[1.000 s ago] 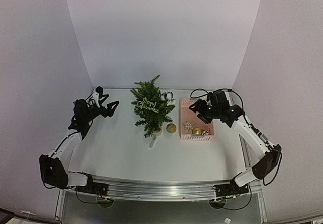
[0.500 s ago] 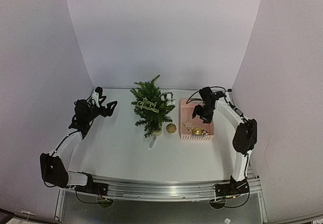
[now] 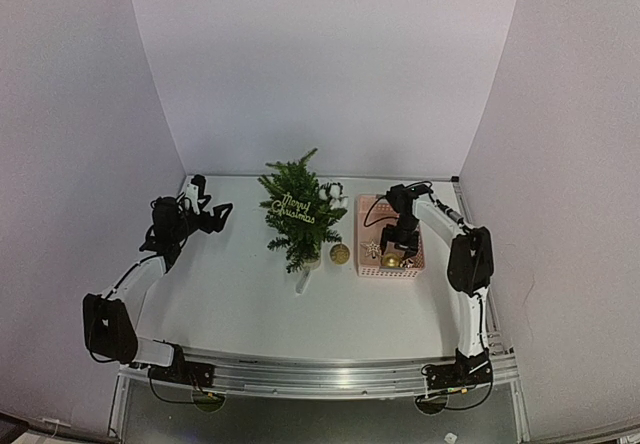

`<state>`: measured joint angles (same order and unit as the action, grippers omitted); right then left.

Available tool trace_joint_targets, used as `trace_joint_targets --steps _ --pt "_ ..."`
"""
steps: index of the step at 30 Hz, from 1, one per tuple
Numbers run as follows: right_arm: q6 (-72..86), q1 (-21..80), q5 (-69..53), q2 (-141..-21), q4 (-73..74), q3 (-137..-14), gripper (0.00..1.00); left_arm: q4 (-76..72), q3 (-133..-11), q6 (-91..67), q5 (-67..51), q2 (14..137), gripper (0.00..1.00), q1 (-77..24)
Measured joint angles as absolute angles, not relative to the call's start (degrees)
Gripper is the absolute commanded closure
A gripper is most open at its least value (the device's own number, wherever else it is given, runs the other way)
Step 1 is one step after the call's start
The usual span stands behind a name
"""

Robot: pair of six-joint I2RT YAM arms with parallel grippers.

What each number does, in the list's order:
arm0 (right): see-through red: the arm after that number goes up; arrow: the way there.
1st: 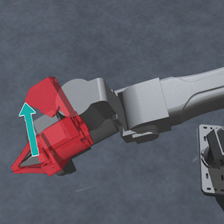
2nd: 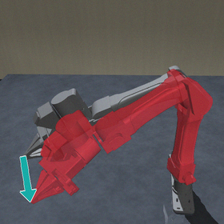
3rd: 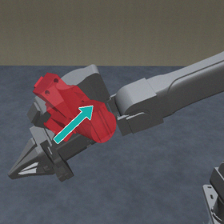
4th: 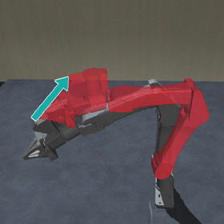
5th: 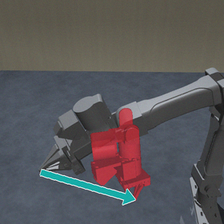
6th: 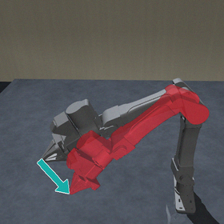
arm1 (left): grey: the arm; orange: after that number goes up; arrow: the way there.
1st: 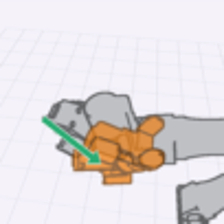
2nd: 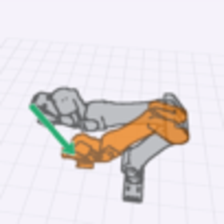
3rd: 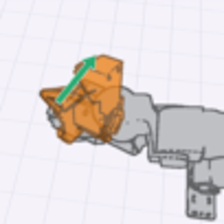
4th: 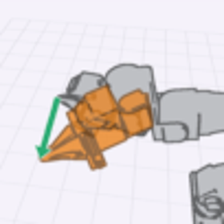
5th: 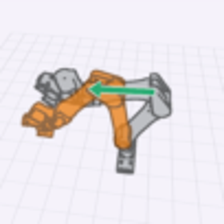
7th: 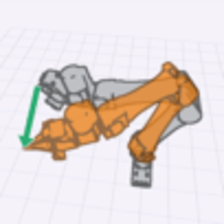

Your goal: Decorate the small christmas tree

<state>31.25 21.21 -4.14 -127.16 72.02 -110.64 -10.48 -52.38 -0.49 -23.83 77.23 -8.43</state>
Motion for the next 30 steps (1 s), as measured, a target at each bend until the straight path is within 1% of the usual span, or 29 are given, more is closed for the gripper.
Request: trace_joint_targets --steps 7,13,22,24,28,30 --pt "30.93 22.25 -2.92 -127.99 73.32 -111.03 0.26 -10.50 -52.38 -0.51 -23.97 77.71 0.12 -8.40" --pt "30.07 23.41 -1.38 -129.81 74.36 -112.73 0.31 -10.49 -52.38 -0.51 -24.02 78.15 0.12 -8.40" --pt "29.30 23.81 -0.88 -132.58 74.43 -114.24 0.34 -10.48 -52.40 -0.51 -24.08 78.15 0.12 -8.23" --pt "29.25 23.80 -0.79 -132.74 74.45 -114.24 0.37 -10.48 -52.40 -0.51 -24.08 78.15 0.12 -8.16" --pt "28.82 23.79 -0.49 -132.79 74.44 -114.24 0.51 -10.48 -52.47 -0.51 -24.30 78.17 0.12 -8.03" --pt "28.90 23.79 -0.06 -132.81 74.46 -114.24 0.56 -10.50 -52.49 -0.51 -24.38 78.17 0.12 -7.99"
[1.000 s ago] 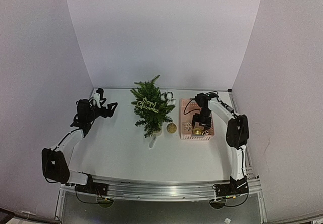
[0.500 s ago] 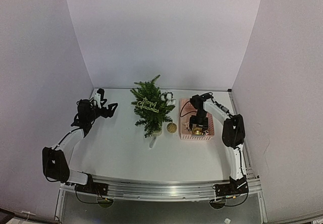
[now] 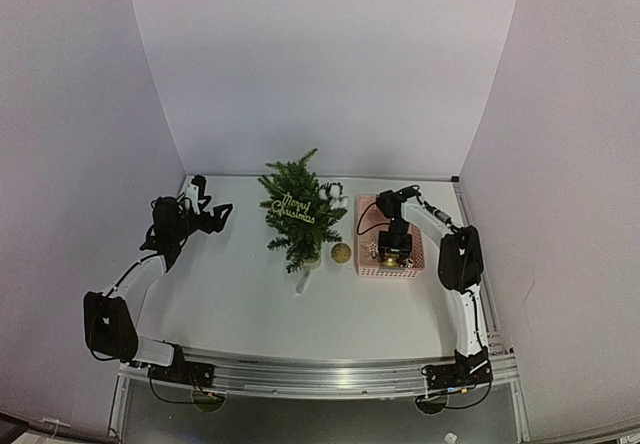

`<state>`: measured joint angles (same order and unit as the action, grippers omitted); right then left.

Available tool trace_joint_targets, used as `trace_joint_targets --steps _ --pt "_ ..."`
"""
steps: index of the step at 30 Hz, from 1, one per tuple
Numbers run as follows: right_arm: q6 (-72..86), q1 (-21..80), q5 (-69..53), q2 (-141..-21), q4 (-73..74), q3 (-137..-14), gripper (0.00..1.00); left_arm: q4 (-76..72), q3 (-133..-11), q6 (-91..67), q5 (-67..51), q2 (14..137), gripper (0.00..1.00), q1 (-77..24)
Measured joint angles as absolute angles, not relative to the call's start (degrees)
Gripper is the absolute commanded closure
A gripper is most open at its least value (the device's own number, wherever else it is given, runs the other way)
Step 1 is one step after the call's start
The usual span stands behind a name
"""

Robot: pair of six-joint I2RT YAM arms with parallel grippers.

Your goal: Decorate the small christmas tree

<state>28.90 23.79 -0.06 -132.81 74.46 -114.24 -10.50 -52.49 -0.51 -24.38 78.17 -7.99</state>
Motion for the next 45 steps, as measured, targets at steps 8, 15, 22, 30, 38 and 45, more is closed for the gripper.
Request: trace_joint_targets --steps 8,15,22,30,38,45 --pt "28.66 23.79 1.12 -132.81 74.48 -114.93 0.62 -10.50 -52.49 -0.49 -24.47 78.17 0.11 -7.79" --pt "28.76 23.79 1.92 -132.55 74.46 -115.68 0.64 -10.53 -52.49 -0.49 -24.86 78.17 0.11 -7.70" --pt "28.86 23.79 3.12 -127.77 74.61 -117.14 0.64 -10.57 -52.49 -0.49 -25.83 78.13 0.11 -7.70" --pt "27.45 23.79 3.54 -116.38 73.77 -123.98 0.66 -10.56 -52.49 -0.49 -27.80 76.28 0.12 -7.68" --pt "20.33 24.84 -3.77 -99.03 64.63 -120.81 0.67 -10.54 -52.49 -0.49 -31.13 71.09 0.12 -7.66" --pt "16.72 29.29 -13.99 -87.92 53.88 -117.34 0.67 -9.78 -53.13 0.37 -36.54 67.49 0.19 -7.66"
